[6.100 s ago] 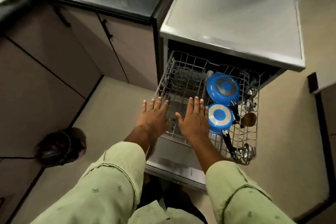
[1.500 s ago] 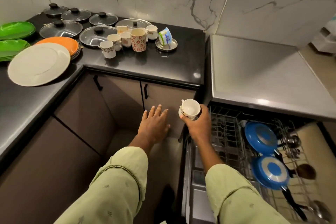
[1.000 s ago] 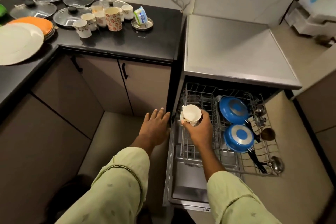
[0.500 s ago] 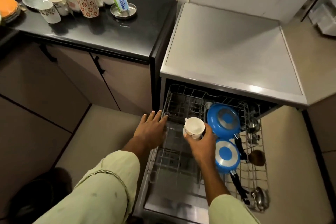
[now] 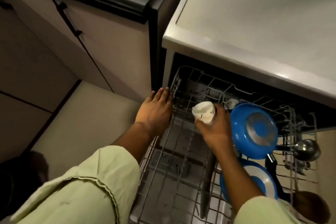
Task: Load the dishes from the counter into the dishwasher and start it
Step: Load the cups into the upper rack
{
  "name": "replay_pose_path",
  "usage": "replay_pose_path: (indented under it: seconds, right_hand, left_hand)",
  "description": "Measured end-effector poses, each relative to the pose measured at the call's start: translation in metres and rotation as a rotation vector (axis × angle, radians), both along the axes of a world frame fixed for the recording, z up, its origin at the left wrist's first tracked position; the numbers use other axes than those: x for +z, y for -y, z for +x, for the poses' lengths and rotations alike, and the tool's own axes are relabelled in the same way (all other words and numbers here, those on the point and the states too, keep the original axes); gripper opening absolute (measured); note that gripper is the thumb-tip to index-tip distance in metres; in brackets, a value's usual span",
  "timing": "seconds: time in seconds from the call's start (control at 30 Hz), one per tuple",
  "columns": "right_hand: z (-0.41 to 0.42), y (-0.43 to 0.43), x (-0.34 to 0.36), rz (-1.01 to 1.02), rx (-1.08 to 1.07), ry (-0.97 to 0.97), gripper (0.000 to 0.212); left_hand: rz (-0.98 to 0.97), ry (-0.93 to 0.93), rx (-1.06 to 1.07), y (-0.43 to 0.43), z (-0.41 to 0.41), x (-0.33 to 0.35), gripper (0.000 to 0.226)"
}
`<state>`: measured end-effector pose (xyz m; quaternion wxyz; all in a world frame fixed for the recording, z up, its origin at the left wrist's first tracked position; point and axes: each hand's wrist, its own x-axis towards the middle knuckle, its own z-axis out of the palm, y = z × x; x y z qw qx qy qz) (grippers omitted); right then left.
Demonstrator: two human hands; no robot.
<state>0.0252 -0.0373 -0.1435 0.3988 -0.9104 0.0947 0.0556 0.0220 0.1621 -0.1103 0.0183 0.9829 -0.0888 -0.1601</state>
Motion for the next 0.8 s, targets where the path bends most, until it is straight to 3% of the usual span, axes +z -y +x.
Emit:
replay_pose_path:
  seconds: [0.33,0.47,0.63,0.8]
  right_hand:
    - [0.088,-0.014,-0.008,-0.241,0.185,-0.035,0.079]
    - [0.109,-0.028,-0.023,-0.27,0.199,0.047,0.072]
    - [0.125,-0.044,-0.04,-0.505,0.315,0.062,0.067]
    - [0.127,-0.057,-0.05,-0.565,0.357,0.083,0.063]
  left_hand:
    - [0.015,0.209,-0.013,0.01,0.017,-0.027,0.064]
    - [-0.003,0.249,0.008,0.011,0.014,-0.037,0.062]
    - [0.072,0.406,-0.01,0.01,0.018,-0.042,0.059]
    - [0.086,0.447,0.003,0.01,0.018,-0.044,0.063]
